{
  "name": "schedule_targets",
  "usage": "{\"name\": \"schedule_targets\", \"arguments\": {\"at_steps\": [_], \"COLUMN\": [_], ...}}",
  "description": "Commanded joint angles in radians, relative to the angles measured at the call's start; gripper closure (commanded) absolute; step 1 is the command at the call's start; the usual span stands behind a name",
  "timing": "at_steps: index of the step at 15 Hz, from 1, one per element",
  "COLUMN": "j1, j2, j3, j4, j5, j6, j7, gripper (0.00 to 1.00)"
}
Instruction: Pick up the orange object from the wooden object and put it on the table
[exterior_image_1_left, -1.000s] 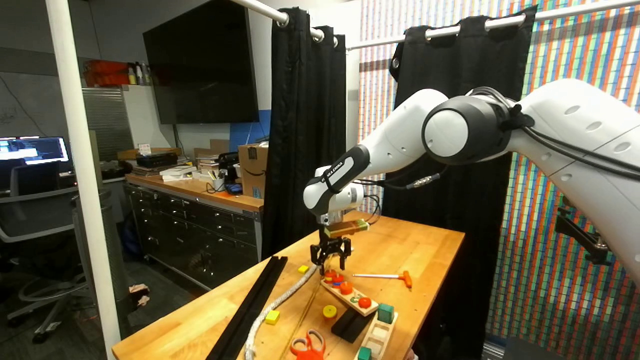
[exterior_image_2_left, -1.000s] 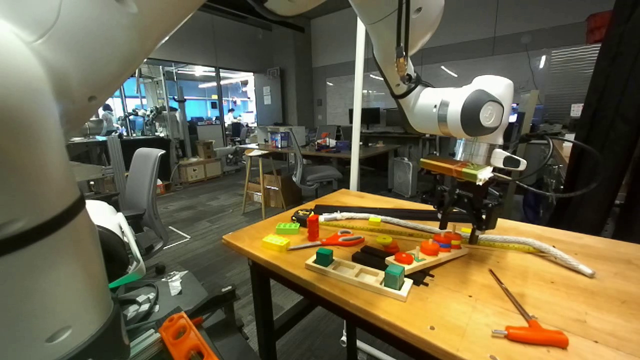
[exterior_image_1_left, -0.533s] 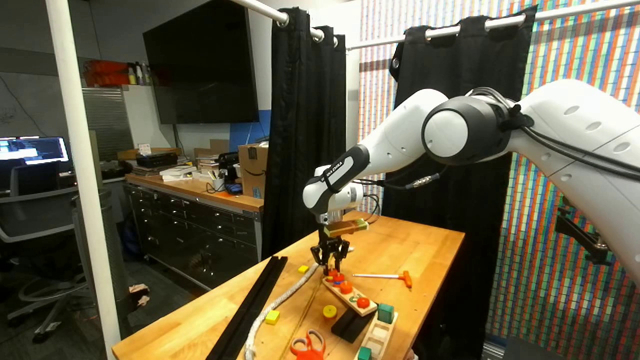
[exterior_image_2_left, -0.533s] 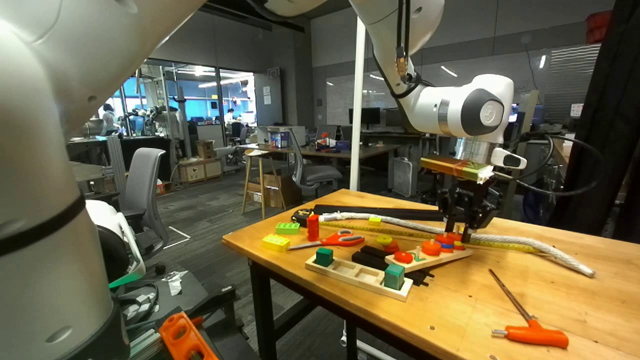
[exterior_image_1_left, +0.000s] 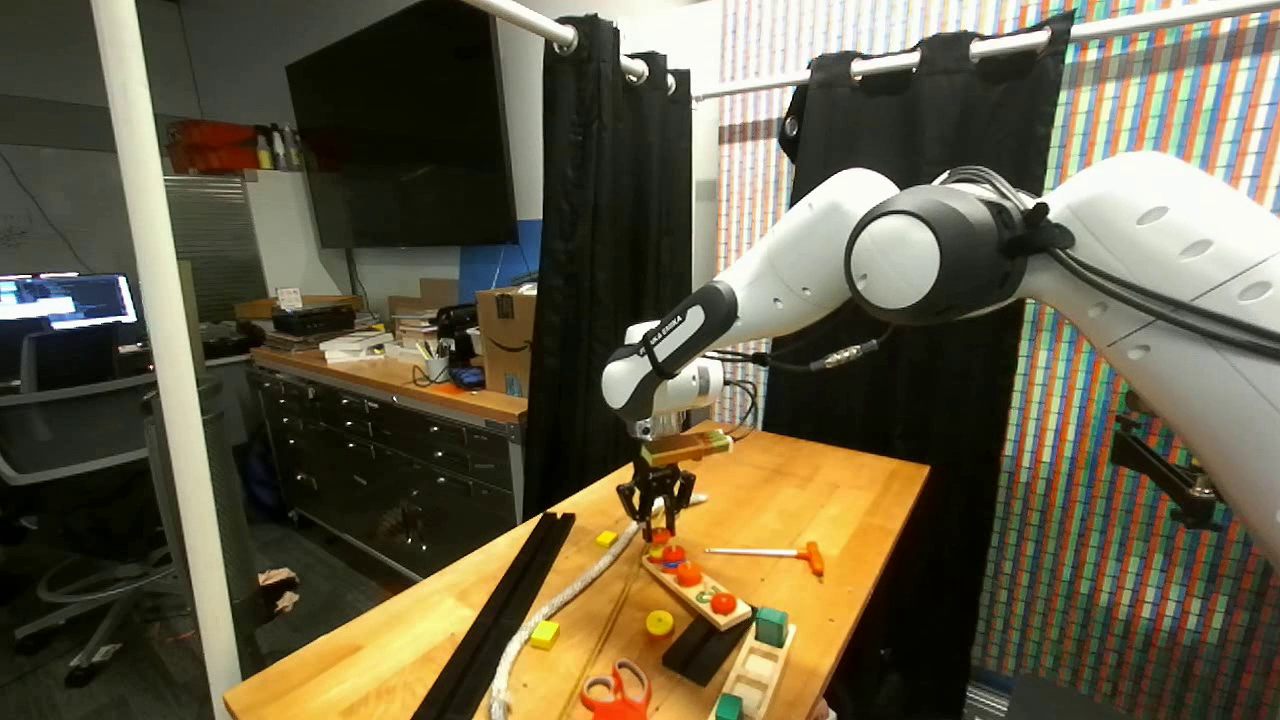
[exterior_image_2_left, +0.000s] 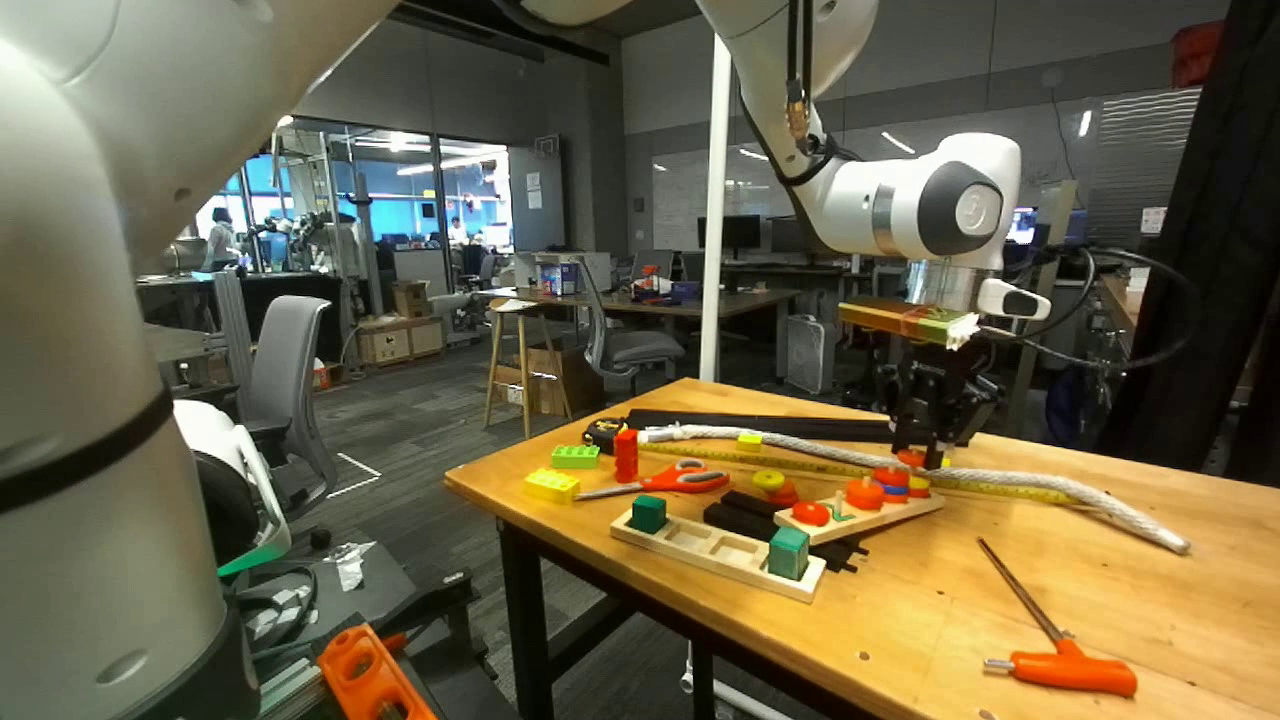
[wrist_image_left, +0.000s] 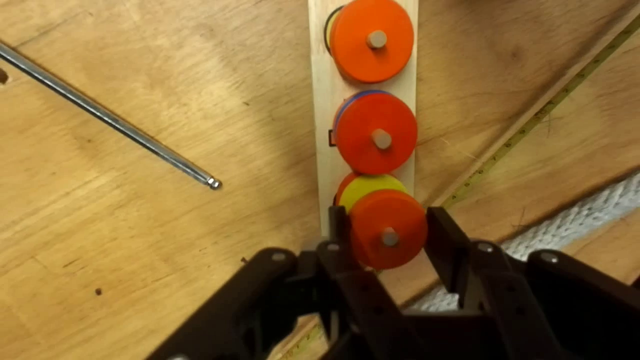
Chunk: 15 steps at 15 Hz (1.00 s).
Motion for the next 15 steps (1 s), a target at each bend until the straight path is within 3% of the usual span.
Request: {"name": "schedule_targets", "arguments": {"at_steps": [1, 6, 15], "j1": [0.042, 0.060, 0.051], "j2": [-0.083, -0.156, -0.240], "j3": [-0.031, -0.015, 0.065], "j4": [-0.064, -0.138, -0.380], "j5": [-0.019, -0.011, 0.049], "j6": [0.024, 0.022, 0.040], "j7": [0.055, 0.043, -0.115], "gripper": [0.82, 0.82, 0.82]}}
